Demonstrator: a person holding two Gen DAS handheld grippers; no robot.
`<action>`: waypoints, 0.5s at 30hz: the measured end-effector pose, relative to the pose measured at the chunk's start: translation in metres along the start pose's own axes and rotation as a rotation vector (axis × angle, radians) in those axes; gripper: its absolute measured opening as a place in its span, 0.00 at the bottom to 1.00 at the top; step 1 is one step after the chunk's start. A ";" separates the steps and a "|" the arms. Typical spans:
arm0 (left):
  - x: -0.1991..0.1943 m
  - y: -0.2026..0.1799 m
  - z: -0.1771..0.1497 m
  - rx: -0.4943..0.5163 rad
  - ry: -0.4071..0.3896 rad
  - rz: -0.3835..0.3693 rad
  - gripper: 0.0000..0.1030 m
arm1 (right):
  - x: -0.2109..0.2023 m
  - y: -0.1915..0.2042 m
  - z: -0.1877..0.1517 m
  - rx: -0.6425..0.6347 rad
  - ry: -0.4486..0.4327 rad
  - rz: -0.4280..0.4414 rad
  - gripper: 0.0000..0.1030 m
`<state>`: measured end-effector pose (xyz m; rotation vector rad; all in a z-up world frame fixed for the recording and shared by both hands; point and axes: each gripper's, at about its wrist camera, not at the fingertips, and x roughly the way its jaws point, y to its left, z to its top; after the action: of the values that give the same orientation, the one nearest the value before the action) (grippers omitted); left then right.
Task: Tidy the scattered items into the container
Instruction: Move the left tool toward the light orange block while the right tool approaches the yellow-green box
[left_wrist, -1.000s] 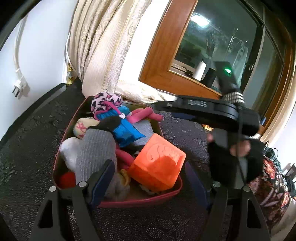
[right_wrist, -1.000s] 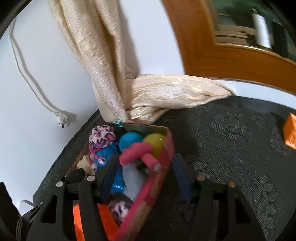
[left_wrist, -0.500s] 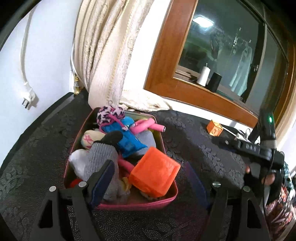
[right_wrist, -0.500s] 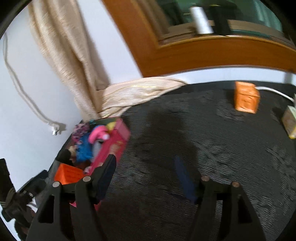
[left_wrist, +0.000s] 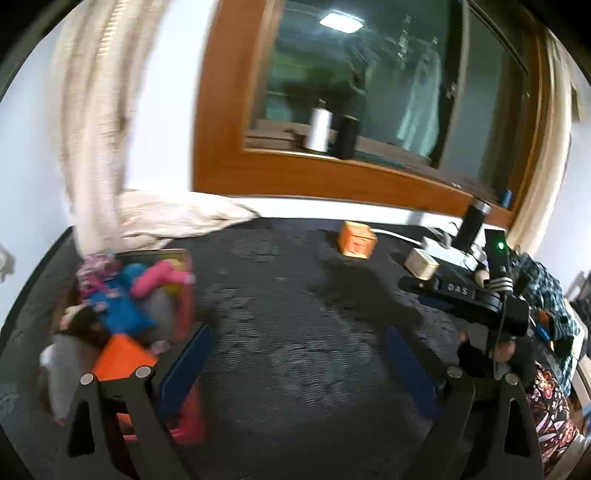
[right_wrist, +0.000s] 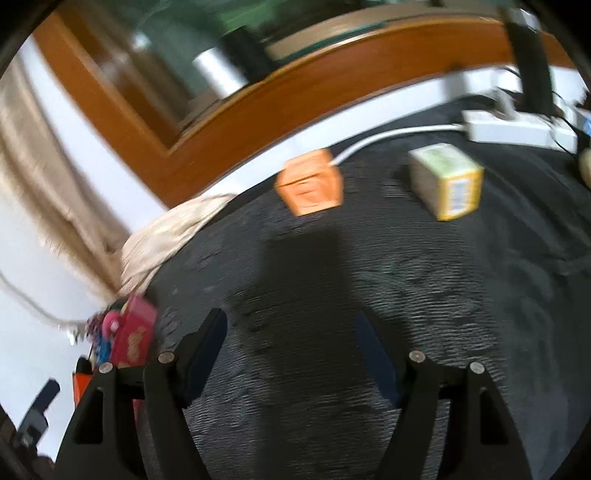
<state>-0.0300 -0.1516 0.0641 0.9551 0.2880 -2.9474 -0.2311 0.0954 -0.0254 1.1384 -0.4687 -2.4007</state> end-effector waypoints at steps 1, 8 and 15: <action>0.006 -0.007 0.001 0.006 0.010 -0.007 0.94 | -0.002 -0.009 0.002 0.020 -0.007 -0.015 0.74; 0.052 -0.056 0.008 0.057 0.052 -0.016 0.94 | -0.016 -0.046 0.015 0.132 -0.058 -0.068 0.74; 0.080 -0.092 0.016 0.148 0.051 0.021 0.94 | -0.021 -0.049 0.018 0.142 -0.078 -0.083 0.75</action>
<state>-0.1118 -0.0616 0.0450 1.0435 0.0611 -2.9626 -0.2454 0.1499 -0.0249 1.1474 -0.6383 -2.5248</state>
